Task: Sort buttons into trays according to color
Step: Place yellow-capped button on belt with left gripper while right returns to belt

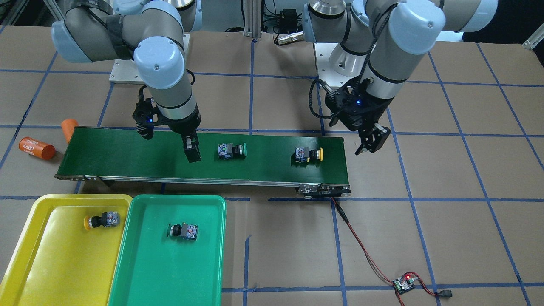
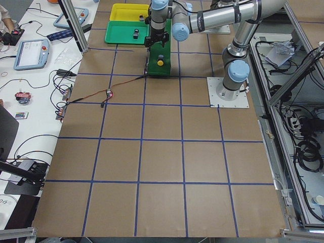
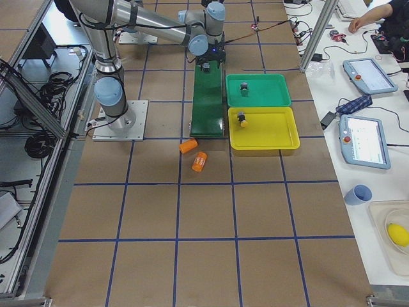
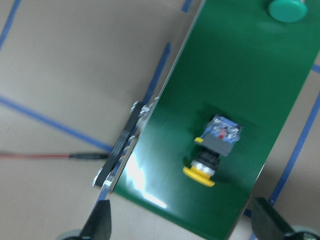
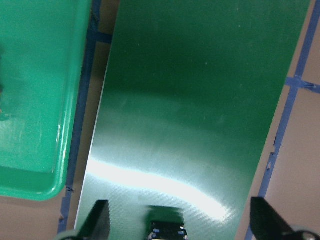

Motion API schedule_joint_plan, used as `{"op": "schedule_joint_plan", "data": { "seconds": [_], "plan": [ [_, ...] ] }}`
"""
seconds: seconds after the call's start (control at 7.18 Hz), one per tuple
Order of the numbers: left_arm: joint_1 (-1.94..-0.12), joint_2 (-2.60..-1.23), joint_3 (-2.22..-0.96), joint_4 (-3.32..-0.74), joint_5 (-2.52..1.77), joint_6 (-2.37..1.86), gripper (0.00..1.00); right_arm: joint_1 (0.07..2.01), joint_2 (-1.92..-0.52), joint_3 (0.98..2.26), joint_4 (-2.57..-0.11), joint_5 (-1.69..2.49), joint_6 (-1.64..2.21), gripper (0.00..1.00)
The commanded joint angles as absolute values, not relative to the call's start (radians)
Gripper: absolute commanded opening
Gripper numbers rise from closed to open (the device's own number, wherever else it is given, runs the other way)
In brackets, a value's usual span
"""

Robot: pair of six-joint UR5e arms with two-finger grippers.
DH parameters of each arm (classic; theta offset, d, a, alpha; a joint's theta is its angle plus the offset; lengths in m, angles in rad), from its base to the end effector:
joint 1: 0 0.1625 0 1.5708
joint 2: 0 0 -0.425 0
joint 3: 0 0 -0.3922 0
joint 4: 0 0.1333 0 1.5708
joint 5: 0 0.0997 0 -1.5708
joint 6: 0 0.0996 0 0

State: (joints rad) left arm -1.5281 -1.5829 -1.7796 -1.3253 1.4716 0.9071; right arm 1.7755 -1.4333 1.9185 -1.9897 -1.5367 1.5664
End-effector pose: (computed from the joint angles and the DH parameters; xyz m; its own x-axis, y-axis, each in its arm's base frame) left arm -0.1221 -0.4956 0.4049 -0.6461 0.7621 0.0416 0.7569 0.6468 -0.0931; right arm 0.2351 -0.4599 0.2946 -0.2071 0.9761 0.0661 0.9781 0.2052 0.0343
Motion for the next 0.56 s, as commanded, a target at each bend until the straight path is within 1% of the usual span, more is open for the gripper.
{"op": "schedule_joint_plan", "data": {
  "seconds": [0.0, 0.14, 0.28, 0.42],
  "plan": [
    [-1.444, -1.611, -1.633, -1.44, 1.48, 0.717, 1.0, 1.801, -1.422, 1.93, -2.005, -1.532, 1.603, 1.0],
    [-1.399, -1.615, -1.608, -1.439, 1.491, 0.637, 1.0, 1.802, -1.392, 1.933, -2.037, -1.532, 1.608, 1.0],
    [-1.396, -1.621, -1.585, -1.442, 1.494, 0.55, 1.0, 1.804, -1.355, 1.936, -2.063, -1.532, 1.626, 1.0],
    [-1.419, -1.611, -1.591, -1.472, 1.49, 0.35, 1.0, 1.81, -1.351, 1.936, -2.068, -1.532, 1.637, 1.0]
  ]
}}
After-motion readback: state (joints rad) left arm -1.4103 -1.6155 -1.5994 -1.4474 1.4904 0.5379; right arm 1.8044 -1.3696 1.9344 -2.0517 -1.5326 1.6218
